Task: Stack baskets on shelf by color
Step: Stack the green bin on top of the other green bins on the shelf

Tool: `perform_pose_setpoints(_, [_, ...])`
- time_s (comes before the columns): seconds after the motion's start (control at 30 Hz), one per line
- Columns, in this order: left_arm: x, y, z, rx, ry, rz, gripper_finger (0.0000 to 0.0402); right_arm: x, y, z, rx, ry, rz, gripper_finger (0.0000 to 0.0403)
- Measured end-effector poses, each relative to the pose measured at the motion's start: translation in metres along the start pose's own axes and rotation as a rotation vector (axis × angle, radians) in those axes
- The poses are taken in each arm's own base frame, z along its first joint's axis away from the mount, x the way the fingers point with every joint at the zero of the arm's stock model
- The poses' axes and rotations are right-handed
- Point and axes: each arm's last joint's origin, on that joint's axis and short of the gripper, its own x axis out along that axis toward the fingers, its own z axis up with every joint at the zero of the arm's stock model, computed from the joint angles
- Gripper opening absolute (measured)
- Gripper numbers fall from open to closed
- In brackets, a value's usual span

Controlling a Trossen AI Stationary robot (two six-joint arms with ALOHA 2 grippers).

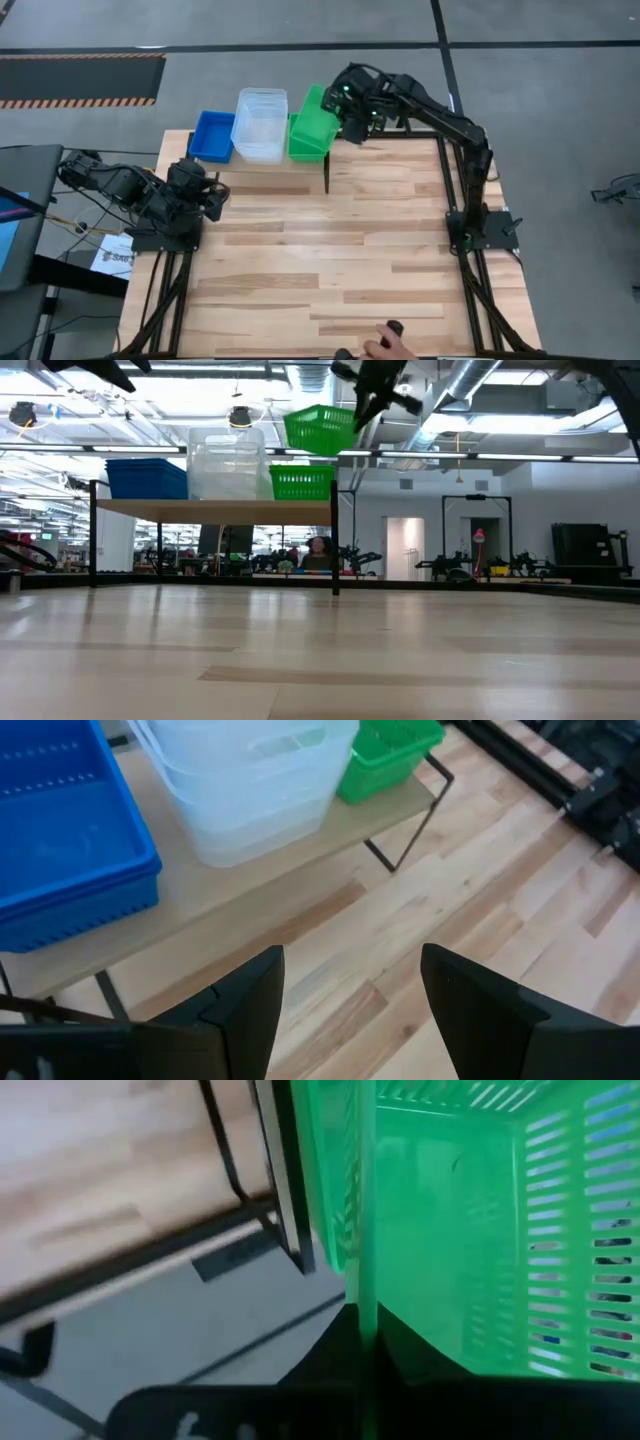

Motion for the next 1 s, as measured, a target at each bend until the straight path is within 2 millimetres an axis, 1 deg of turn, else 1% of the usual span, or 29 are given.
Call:
perform_pose_setpoints(0.13, [0.0,0.0,0.001,-0.027,-0.038,0.011,0.0224,0.013,-0.001,-0.008,-0.03,0.013,-0.005,0.0017])
perform_pose_setpoints(0.2, [0.0,0.0,0.002,-0.043,-0.059,0.017,0.0224,0.013,-0.004,-0.01,-0.022,0.015,-0.038,0.0011])
perform_pose_setpoints(0.3, [0.0,0.001,0.003,-0.058,-0.093,0.026,0.0224,0.016,-0.002,-0.012,-0.019,-0.029,-0.036,0.0008])
perform_pose_setpoints(0.47, [0.0,0.002,0.004,-0.059,-0.145,0.042,0.0224,0.023,-0.002,-0.015,-0.01,-0.071,-0.039,0.0026])
perform_pose_setpoints(0.57, [0.0,0.002,0.004,-0.057,-0.151,0.045,0.0224,0.03,-0.001,-0.014,-0.004,-0.077,-0.017,0.0029])
perform_pose_setpoints(0.8, [0.0,0.005,0.003,-0.025,-0.144,0.071,0.0224,0.052,-0.003,-0.012,-0.002,-0.089,-0.002,0.0021])
perform_pose_setpoints(0.9, [0.0,0.007,0.003,-0.012,-0.141,0.083,0.0224,0.053,-0.002,-0.01,-0.005,-0.097,0.01,0.003])
perform_pose_setpoints(1.0, [0.0,0.008,0.003,-0.002,-0.138,0.091,0.0224,0.053,-0.005,-0.011,0.001,-0.087,-0.019,0.0045])
